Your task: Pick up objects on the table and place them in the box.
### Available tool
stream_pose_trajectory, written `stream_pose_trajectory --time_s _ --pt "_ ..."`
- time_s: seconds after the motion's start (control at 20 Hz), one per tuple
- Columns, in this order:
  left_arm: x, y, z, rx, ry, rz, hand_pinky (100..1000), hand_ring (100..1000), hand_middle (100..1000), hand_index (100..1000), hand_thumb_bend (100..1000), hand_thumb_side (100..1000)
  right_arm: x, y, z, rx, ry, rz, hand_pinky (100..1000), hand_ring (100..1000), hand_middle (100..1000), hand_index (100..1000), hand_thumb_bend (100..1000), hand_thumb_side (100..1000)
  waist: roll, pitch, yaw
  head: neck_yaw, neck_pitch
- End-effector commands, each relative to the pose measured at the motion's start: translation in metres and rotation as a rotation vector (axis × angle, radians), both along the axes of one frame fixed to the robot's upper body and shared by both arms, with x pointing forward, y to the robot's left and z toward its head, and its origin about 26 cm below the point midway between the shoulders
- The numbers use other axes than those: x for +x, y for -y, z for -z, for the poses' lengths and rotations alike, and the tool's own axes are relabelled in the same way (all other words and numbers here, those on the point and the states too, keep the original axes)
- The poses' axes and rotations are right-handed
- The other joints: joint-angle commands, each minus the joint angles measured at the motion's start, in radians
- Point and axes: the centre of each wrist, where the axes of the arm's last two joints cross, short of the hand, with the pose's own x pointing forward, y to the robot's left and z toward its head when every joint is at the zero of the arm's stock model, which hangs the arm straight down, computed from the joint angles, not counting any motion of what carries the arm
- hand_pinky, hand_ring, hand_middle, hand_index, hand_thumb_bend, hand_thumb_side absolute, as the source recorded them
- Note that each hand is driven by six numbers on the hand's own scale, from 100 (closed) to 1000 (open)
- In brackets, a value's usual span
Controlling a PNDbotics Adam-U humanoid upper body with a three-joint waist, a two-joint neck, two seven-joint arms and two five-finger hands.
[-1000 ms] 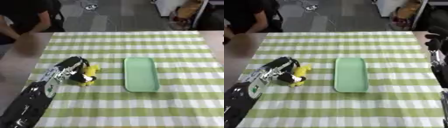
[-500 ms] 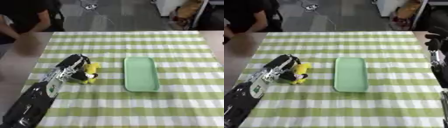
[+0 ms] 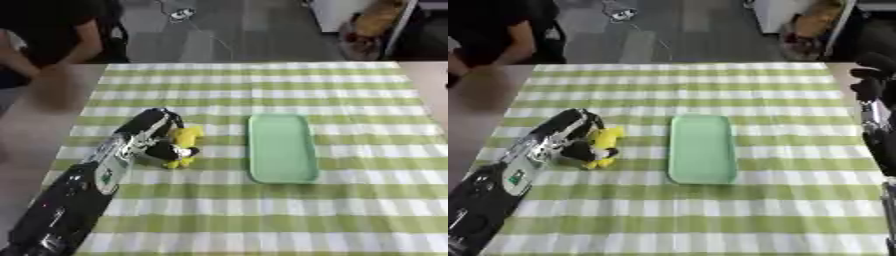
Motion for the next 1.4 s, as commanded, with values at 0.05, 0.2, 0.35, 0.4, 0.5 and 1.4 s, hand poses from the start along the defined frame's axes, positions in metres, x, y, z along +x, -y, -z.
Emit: stream_pose_trajectory --time_s 0.05,0.2,0.35,0.4,0.5,1.4 --pt "0.004 -0.004 -0.015 -0.076 0.037 -0.025 100 100 181 296 514 429 0.000 0.002 -0.008 -0.009 0.027 -0.001 694 765 779 867 205 826 0.000 -0.010 0.002 0.004 -0.003" --pt "0.003 -0.005 -0.016 -0.204 0.027 -0.064 100 100 179 295 497 438 0.000 0.002 -0.008 -0.009 0.027 -0.001 694 765 779 867 205 827 0.000 -0.010 0.002 0.002 -0.004" --pt "0.003 -0.006 -0.019 -0.284 0.023 -0.083 100 100 178 294 493 440 0.000 0.002 -0.008 -0.009 0.027 -0.001 694 765 779 867 205 826 0.000 -0.010 0.002 0.002 -0.004" --pt "0.004 -0.006 -0.021 -0.299 0.023 -0.087 100 100 178 294 493 440 0.000 0.002 -0.008 -0.009 0.027 -0.001 694 765 780 867 205 827 0.000 -0.010 0.002 0.001 -0.005" --pt "0.004 -0.006 -0.022 -0.318 0.024 -0.091 100 100 178 294 492 440 0.000 0.002 -0.008 -0.010 0.027 -0.002 694 765 780 867 205 827 0.000 -0.010 0.001 0.001 -0.005" --pt "0.017 0.024 -0.056 -0.304 0.084 0.011 100 100 177 294 491 424 0.001 0.001 -0.008 -0.012 0.024 -0.006 694 765 780 867 208 827 0.001 -0.013 0.000 0.003 -0.005"
